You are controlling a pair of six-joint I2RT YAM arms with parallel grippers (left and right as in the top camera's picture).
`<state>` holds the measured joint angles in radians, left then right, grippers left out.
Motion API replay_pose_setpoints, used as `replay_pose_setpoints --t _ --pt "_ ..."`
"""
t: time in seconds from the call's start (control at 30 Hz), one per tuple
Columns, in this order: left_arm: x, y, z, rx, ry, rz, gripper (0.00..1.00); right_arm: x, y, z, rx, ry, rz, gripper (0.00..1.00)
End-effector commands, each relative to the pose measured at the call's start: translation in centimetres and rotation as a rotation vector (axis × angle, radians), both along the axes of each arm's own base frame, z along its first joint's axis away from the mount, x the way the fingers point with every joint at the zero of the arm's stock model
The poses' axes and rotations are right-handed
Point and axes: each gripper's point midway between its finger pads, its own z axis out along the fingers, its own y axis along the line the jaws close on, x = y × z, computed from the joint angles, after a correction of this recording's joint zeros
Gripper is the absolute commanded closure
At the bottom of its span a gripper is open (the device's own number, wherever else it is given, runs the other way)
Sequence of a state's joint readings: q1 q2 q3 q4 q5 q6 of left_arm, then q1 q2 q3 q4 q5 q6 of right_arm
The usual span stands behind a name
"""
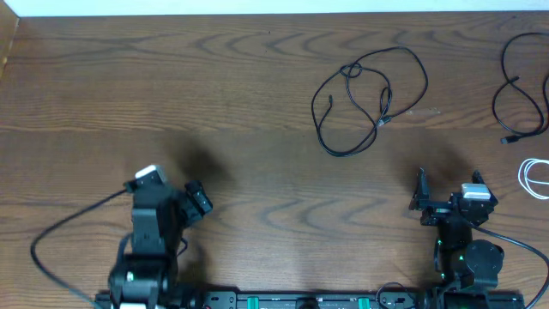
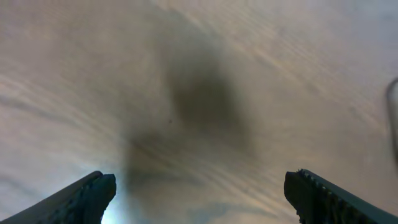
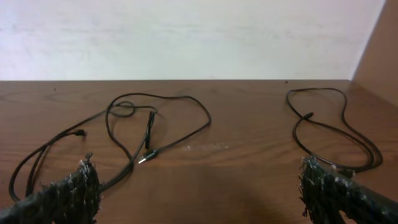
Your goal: Untangle cables
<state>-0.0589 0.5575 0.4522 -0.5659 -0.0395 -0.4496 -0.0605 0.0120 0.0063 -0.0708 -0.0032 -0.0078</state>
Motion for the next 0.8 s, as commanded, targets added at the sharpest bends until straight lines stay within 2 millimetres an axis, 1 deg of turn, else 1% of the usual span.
replay_pose_setpoints --t 0.0,0.17,0.33,0.5,0.6,0.77 --pt "-0.3 -0.6 0.4 -0.04 -0.103 -0.022 0.06 0.0 0.2 0.0 0.01 -0.002 0.006 0.01" --pt "-0.5 -0.7 1.2 -0.027 -0.219 -0.049 0.06 0.0 0.2 0.0 0.01 -0.002 0.006 0.01" --pt "0.5 -0.9 2.8 0.052 -0.367 -0.109 0.06 0.0 0.2 0.0 0.01 -0.002 0.006 0.01" --pt "0.9 -2.3 4.2 0.119 -0.498 -0.244 0.06 0.0 0.2 0.0 0.01 -0.002 0.006 0.01" --pt "0.8 -2.3 4.2 0.138 -0.531 -0.268 0.06 0.0 0.2 0.0 0.011 -0.002 0.006 0.01" --pt "0.8 -1.7 3.7 0.151 -0.565 -0.241 0.06 0.0 0.2 0.0 0.011 -0.002 0.006 0.01"
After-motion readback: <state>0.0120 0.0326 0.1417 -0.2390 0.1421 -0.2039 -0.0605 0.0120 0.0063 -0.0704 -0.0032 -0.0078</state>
